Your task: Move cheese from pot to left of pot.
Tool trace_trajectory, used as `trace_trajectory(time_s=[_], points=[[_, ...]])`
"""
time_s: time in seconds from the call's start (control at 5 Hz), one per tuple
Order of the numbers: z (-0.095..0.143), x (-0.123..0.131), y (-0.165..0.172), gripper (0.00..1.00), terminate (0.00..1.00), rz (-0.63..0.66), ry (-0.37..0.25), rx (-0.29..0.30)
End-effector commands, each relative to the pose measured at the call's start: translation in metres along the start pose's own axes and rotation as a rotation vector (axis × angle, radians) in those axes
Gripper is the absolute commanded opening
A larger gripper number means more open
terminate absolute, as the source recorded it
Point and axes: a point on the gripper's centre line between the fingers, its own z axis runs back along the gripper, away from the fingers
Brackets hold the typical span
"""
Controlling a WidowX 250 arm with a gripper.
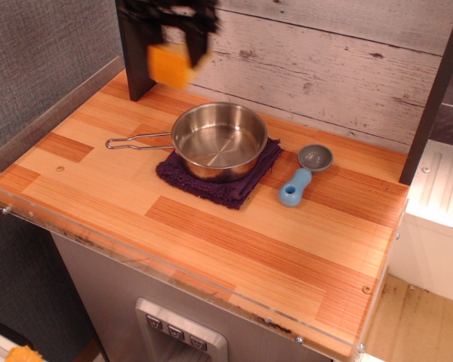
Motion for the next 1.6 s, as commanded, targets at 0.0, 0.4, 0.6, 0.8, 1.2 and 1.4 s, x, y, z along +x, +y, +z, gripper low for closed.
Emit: trace_trajectory(time_s=[0.0,0.4,0.6,0.8,1.2,1.4], points=[[-0.027,-0.005,0.056,0.00,0.00,0.075,0.111,0.067],[-0.068,-0.016,0.056,0.00,0.00,0.056,0.182,0.091],[-0.083,-0.016,0.060,0.00,0.00,0.042,0.158,0.098],[-0.083,-0.016,0.060,1.00,0.00,0.048,0.150,0.095],[-0.039,-0.013,0.053,1.00,0.00,0.019,0.046,0.091],[0.013,-0.020,0.045,1.00,0.00,0.024,-0.061,0.103]])
